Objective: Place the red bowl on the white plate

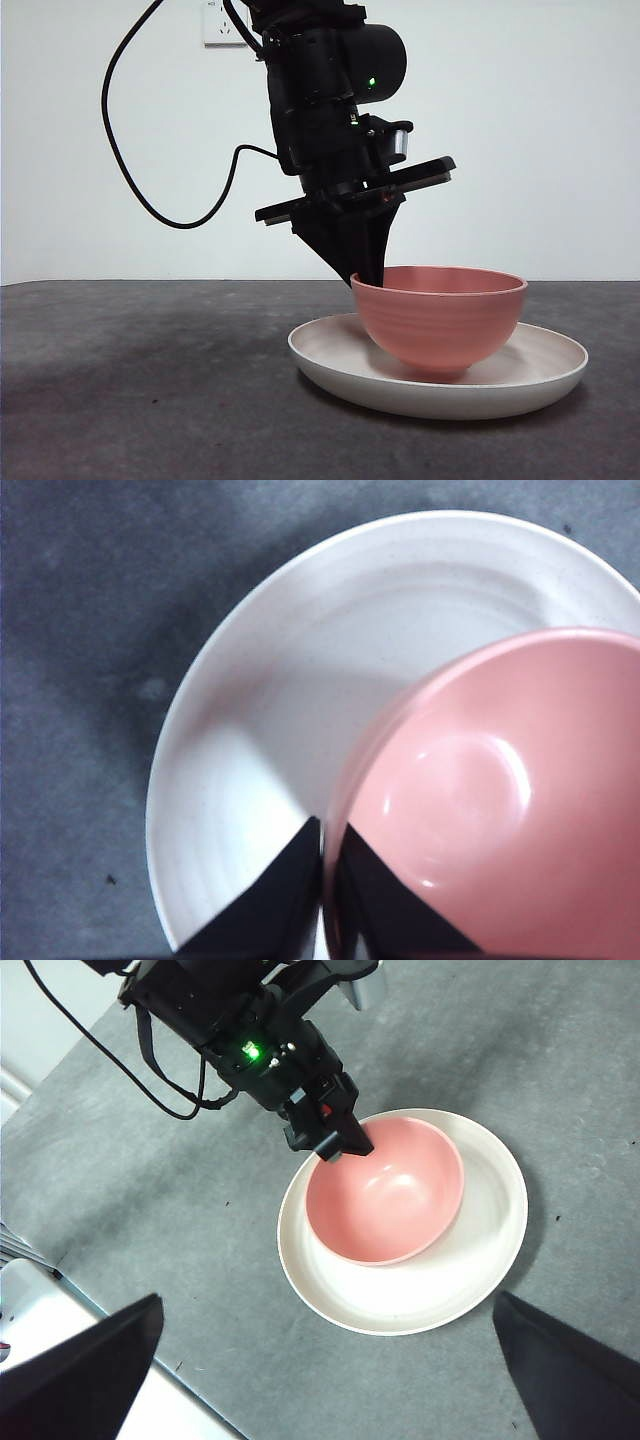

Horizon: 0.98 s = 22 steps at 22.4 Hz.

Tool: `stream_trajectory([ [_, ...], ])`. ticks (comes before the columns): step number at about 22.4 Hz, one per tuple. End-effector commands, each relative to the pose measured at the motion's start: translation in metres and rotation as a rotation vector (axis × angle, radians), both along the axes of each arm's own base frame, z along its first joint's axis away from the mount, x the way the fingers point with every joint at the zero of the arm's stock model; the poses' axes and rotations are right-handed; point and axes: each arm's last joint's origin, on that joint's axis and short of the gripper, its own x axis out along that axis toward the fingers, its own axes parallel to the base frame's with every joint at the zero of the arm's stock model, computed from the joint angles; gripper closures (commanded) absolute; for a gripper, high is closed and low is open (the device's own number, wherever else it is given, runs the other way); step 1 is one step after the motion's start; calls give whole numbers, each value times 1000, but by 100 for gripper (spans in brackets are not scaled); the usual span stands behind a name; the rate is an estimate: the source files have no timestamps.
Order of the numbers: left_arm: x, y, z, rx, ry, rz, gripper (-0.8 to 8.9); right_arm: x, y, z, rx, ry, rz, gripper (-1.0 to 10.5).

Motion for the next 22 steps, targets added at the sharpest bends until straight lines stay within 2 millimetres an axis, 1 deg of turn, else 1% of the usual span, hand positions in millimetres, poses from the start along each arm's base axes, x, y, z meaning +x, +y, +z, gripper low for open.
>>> stream_trajectory([
  [1,2,-6,-3,0,-4,-7,783,0,0,6,4,-29,7,395],
  [5,2,-6,-3,5,0,-10,775,0,0,6,4,-29,7,395],
  [6,1,-6,-3,10,4,-12,745,0,0,6,4,-29,6,395],
  [9,2,-6,-3,7,1,-12,590,0,0,6,4,-28,6,395],
  [12,3,-7,-2,-12,-17,-12,396,0,0,6,4,-25,6,396],
  [13,3,-7,-1,-12,-17,-12,355,0,0,6,4,-26,6,395],
  [15,3,-5,0,-5,-15,-19,340,0,0,6,4,-26,6,395],
  [18,-1,-1,17,-18,-44,-45,337,0,0,6,4,-25,6,395],
  [21,-11,9,49,-60,-92,-50,242,0,0,6,4,-26,6,395],
  [22,-16,14,61,-68,-107,-59,242,0,0,6,4,-26,6,395],
])
